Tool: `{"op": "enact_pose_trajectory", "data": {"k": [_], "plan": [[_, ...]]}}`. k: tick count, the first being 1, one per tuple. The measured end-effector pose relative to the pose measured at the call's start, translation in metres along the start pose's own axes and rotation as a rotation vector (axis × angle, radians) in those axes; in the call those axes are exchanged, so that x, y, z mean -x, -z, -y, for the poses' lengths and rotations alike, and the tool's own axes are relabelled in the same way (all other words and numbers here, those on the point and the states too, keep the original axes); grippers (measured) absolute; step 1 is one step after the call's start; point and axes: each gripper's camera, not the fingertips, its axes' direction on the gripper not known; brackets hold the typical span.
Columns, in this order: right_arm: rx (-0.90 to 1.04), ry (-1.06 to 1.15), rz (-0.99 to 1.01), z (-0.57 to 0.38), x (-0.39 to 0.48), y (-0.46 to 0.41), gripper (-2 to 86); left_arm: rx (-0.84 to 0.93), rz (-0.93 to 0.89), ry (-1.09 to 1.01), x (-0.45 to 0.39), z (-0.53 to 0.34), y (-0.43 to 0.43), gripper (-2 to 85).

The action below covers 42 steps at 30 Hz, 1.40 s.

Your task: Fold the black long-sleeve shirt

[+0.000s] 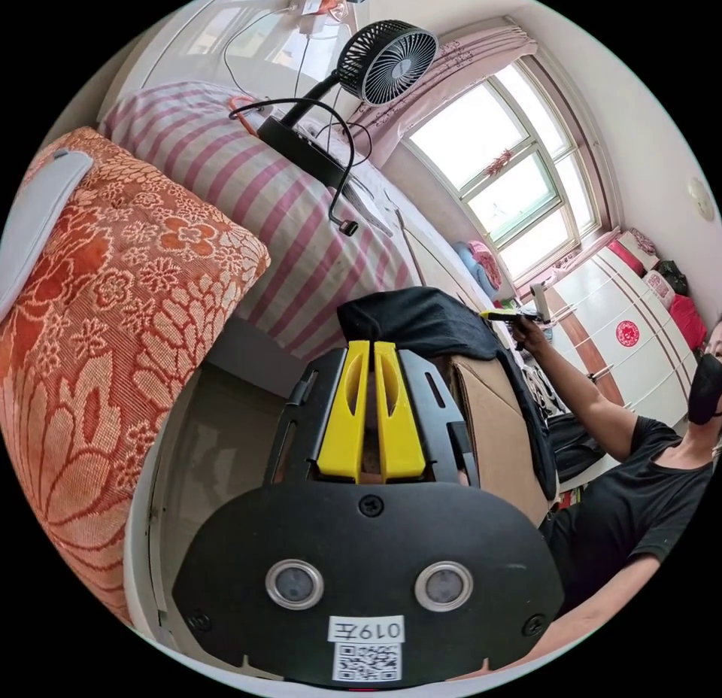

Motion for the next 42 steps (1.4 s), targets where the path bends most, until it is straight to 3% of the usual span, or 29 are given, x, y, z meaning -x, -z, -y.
{"op": "enact_pose_trajectory", "data": {"k": [11,19,24,32,42], "plan": [[-0.005,-0.003,0.023,-0.053,0.023,0.012,-0.9,0.143,0.027,0.016,-0.034,0.000,-0.013,1.0],[-0.125,0.003,0.008,-0.118,0.049,0.048,-0.9,0.059,0.116,0.105,-0.063,-0.009,0.012,1.2],[-0.189,-0.017,0.039,-0.158,0.072,0.069,-0.9,0.047,0.281,-0.072,-0.146,-0.002,0.018,1.3],[-0.329,-0.131,0.115,-0.266,0.113,0.102,-0.9,0.139,0.214,-0.580,-0.364,0.025,-0.067,1.1],[-0.495,-0.087,0.024,-0.499,0.222,0.175,-0.9,0.394,0.395,-0.551,-0.435,0.031,-0.157,0.8]]}}
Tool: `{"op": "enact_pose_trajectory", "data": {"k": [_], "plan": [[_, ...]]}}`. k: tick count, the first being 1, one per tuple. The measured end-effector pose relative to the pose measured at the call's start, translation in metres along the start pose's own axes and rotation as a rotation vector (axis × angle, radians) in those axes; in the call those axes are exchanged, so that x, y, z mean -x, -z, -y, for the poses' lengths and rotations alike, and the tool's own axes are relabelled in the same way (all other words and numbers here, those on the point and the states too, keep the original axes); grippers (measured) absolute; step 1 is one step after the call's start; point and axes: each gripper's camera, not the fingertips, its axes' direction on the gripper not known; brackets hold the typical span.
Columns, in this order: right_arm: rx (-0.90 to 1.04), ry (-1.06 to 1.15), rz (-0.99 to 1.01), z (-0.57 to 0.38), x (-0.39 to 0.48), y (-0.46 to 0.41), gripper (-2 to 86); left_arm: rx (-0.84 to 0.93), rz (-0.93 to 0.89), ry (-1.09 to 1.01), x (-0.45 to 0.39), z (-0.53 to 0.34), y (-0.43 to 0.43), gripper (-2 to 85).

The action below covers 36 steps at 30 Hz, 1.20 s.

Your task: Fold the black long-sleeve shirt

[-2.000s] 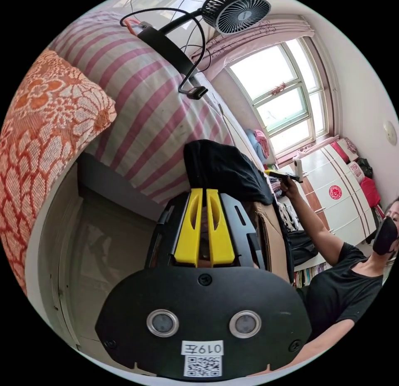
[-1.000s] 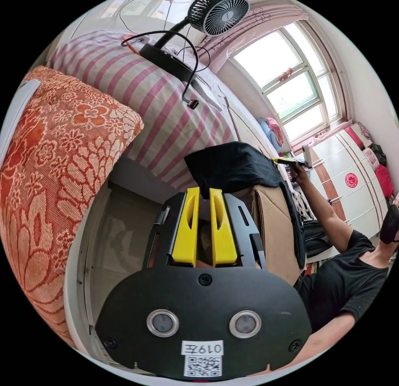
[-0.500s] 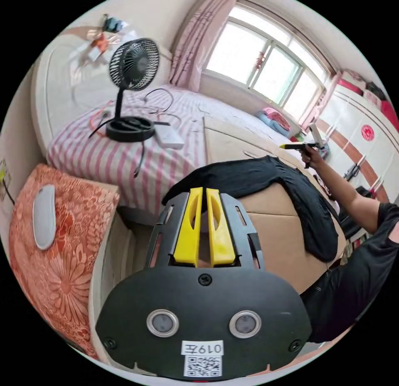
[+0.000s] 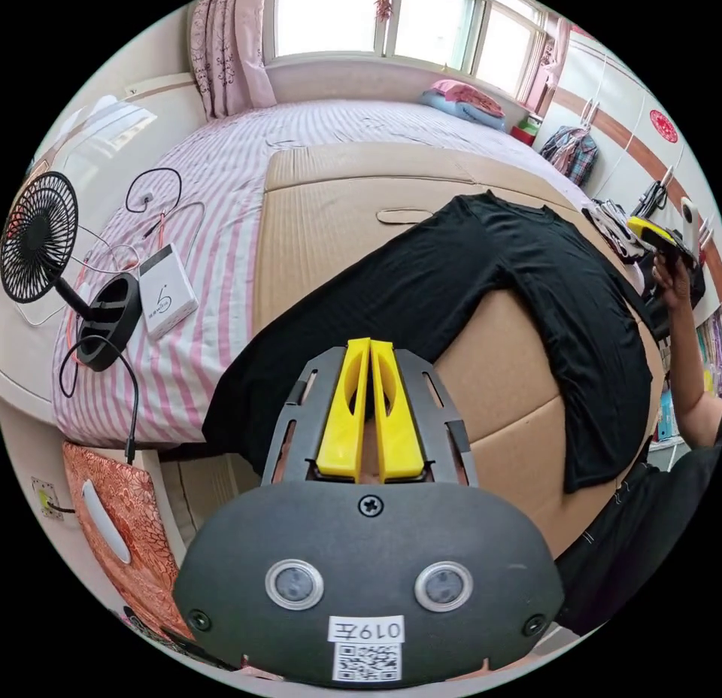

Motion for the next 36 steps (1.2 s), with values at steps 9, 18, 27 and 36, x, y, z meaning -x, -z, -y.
{"op": "enact_pose_trajectory", "data": {"k": [9,18,27,36], "plan": [[-0.152,-0.056,-0.071,-0.141,0.125,0.064,-0.9,-0.305,-0.090,-0.354,-0.177,-0.015,0.087,1.9],[-0.026,0.149,0.087,-0.192,0.242,0.058,-0.3,-0.053,-0.020,-0.254,-0.261,-0.032,0.068,8.3],[0.134,0.420,0.134,-0.204,0.372,0.011,6.5,0.062,-0.106,-0.080,-0.267,-0.062,0.086,7.1],[0.259,0.483,0.004,-0.211,0.452,-0.011,6.6,0.044,-0.177,-0.073,-0.290,-0.061,0.093,2.1]]}}
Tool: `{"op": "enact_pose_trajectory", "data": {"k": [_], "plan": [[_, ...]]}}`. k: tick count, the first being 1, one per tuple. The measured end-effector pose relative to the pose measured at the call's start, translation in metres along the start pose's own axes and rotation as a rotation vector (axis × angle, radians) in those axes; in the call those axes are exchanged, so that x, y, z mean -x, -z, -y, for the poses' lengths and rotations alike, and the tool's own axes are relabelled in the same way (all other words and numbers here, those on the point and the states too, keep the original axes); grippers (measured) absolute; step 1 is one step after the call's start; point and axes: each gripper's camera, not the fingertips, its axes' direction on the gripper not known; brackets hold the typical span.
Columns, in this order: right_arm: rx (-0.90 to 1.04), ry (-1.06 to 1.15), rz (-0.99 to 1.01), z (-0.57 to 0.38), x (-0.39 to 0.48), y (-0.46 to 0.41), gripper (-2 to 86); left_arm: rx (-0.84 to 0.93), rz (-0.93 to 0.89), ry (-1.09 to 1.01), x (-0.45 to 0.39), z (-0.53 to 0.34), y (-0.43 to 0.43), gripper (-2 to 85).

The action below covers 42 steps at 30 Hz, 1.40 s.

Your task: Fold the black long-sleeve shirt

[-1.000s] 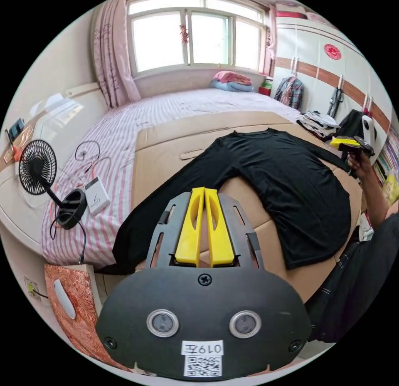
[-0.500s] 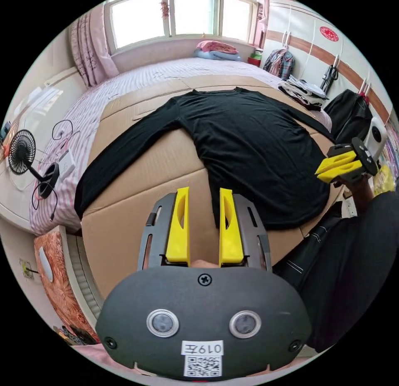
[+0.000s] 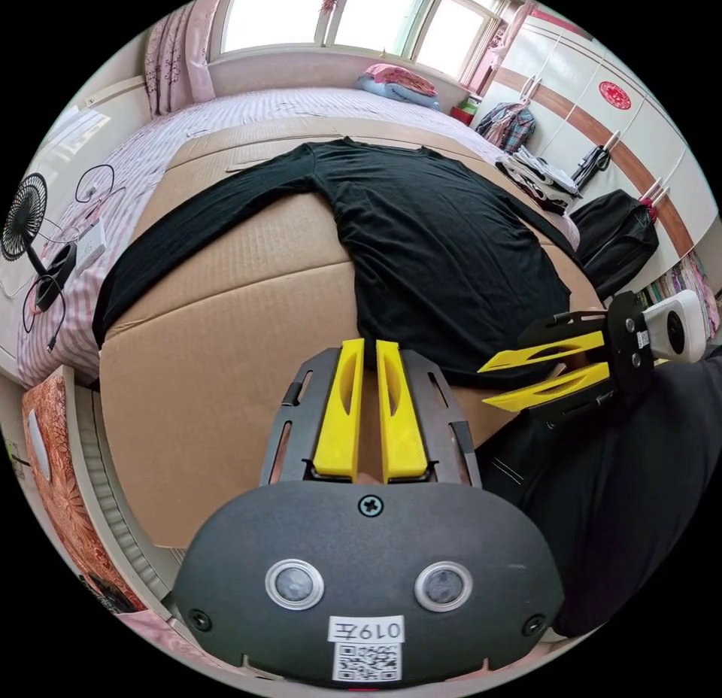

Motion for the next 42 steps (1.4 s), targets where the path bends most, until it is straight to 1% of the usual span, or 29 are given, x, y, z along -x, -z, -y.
{"op": "enact_pose_trajectory", "data": {"k": [3,7,11,19,24,27,29,33,35,37,39,41,42], "plan": [[0.050,0.005,-0.061,0.006,0.019,-0.007,5.8,0.002,-0.007,-0.023,-0.008,0.001,0.002,1.4],[0.081,-0.010,-0.113,0.009,0.039,-0.009,1.8,0.002,-0.019,-0.023,-0.015,0.000,0.006,1.1],[0.086,-0.016,-0.106,0.011,0.052,-0.005,-0.3,-0.001,-0.030,0.002,-0.021,-0.002,0.010,1.0],[0.084,0.008,-0.074,0.011,0.072,0.005,-0.4,0.017,-0.021,-0.003,-0.044,-0.002,0.015,1.0],[0.088,0.002,-0.044,0.009,0.076,0.005,1.7,0.031,-0.013,0.012,-0.058,0.004,0.013,1.0],[0.071,0.023,-0.006,0.007,0.083,0.011,8.7,0.021,0.009,-0.014,-0.073,0.004,0.014,0.9],[0.050,0.021,0.073,0.004,0.086,0.018,13.1,0.017,0.026,-0.028,-0.084,0.003,0.016,0.9],[-0.016,-0.038,0.217,-0.007,0.078,0.032,13.0,0.005,0.035,-0.017,-0.099,0.001,0.019,1.0],[-0.098,-0.103,0.265,-0.022,0.065,0.052,11.9,-0.001,0.056,0.001,-0.110,0.002,0.022,1.0],[-0.164,-0.152,0.222,-0.039,0.058,0.072,10.7,-0.006,0.097,-0.007,-0.120,0.003,0.024,0.9],[-0.191,-0.195,0.105,-0.060,0.055,0.093,9.8,-0.013,0.184,-0.036,-0.135,0.005,0.027,0.8],[-0.133,-0.248,-0.104,-0.090,0.057,0.112,9.4,-0.034,0.308,-0.144,-0.166,0.012,0.032,0.8],[-0.100,-0.257,-0.150,-0.097,0.057,0.114,9.3,-0.040,0.321,-0.183,-0.175,0.014,0.032,0.8]]}}
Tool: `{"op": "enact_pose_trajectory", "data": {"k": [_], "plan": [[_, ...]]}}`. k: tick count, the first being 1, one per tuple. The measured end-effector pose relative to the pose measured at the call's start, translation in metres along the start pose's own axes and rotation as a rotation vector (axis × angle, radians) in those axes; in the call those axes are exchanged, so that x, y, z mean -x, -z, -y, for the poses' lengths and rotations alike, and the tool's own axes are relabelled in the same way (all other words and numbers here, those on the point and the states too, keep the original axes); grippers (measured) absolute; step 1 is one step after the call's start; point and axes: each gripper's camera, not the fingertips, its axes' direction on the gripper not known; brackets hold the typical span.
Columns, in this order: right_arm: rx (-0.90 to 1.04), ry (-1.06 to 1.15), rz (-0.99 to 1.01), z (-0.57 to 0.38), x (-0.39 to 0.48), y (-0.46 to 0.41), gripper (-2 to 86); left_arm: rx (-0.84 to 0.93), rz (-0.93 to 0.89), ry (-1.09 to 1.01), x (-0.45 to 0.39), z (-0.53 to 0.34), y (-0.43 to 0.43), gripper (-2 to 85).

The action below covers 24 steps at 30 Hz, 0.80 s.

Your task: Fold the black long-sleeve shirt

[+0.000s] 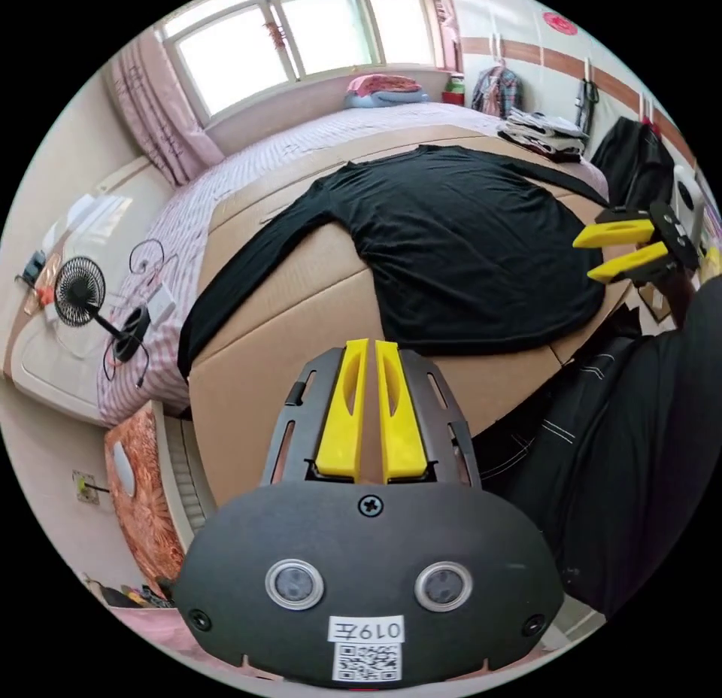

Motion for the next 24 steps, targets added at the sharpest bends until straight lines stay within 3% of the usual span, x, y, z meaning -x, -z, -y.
{"op": "enact_pose_trajectory", "data": {"k": [2,8,13,24], "plan": [[0.121,-0.011,-0.106,-0.022,-0.005,0.010,8.5,-0.055,-0.045,-0.141,-0.031,0.019,0.010,0.9],[0.334,0.054,-0.086,-0.044,-0.006,0.016,7.5,-0.099,-0.269,-0.481,-0.121,0.072,0.008,1.6],[0.395,0.125,-0.081,-0.037,-0.009,0.014,7.6,-0.102,-0.476,-0.623,-0.185,0.109,-0.005,3.4],[0.437,0.241,-0.092,-0.016,-0.025,0.017,4.9,-0.062,-0.548,-0.733,-0.276,0.177,-0.039,3.6]]}}
